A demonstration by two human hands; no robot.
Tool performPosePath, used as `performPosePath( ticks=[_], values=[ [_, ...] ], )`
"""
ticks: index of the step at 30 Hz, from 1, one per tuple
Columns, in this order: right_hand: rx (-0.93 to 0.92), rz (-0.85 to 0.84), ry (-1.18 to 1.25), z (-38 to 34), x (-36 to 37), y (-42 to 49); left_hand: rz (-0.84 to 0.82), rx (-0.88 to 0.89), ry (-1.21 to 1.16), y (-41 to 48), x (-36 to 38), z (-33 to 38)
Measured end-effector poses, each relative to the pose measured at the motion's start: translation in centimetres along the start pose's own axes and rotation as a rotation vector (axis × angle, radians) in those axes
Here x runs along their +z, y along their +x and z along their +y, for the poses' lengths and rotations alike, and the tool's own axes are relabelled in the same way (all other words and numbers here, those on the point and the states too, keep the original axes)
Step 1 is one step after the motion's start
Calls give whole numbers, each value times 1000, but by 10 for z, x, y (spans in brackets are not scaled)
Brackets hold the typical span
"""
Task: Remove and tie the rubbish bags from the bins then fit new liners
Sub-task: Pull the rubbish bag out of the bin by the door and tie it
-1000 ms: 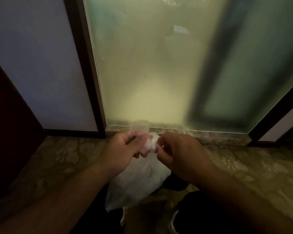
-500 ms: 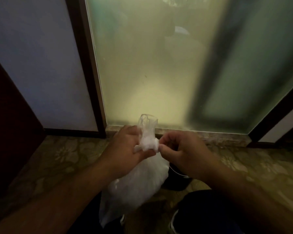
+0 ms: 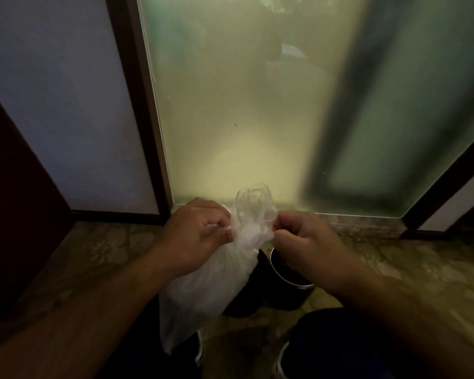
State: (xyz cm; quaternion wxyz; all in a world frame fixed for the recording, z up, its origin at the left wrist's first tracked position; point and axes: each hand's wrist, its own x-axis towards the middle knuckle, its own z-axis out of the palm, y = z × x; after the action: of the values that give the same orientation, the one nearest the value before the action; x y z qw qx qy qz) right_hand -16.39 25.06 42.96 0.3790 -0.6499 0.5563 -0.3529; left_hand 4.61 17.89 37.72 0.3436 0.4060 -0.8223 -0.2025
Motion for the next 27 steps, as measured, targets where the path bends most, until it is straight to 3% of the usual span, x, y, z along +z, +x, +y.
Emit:
performPosePath(
  ticks=[4, 9, 13, 18, 24, 27],
  values=[
    [39, 95, 45, -1, -3, 2, -68, -7, 32, 7, 7, 16],
    [97, 92, 123, -1, -9, 1, -28, -61, -185, 8, 18, 35],
    [95, 43, 28, 3, -12, -2, 2, 52, -126, 5, 20, 29],
    [9, 44, 103, 4, -11, -6, 37, 106, -89, 7, 12, 29],
    [34, 26, 260, 4, -16, -9, -52, -18, -145, 3, 15, 28],
    [31, 4, 214, 5, -21, -10, -81, -43, -163, 1, 13, 33]
  ],
)
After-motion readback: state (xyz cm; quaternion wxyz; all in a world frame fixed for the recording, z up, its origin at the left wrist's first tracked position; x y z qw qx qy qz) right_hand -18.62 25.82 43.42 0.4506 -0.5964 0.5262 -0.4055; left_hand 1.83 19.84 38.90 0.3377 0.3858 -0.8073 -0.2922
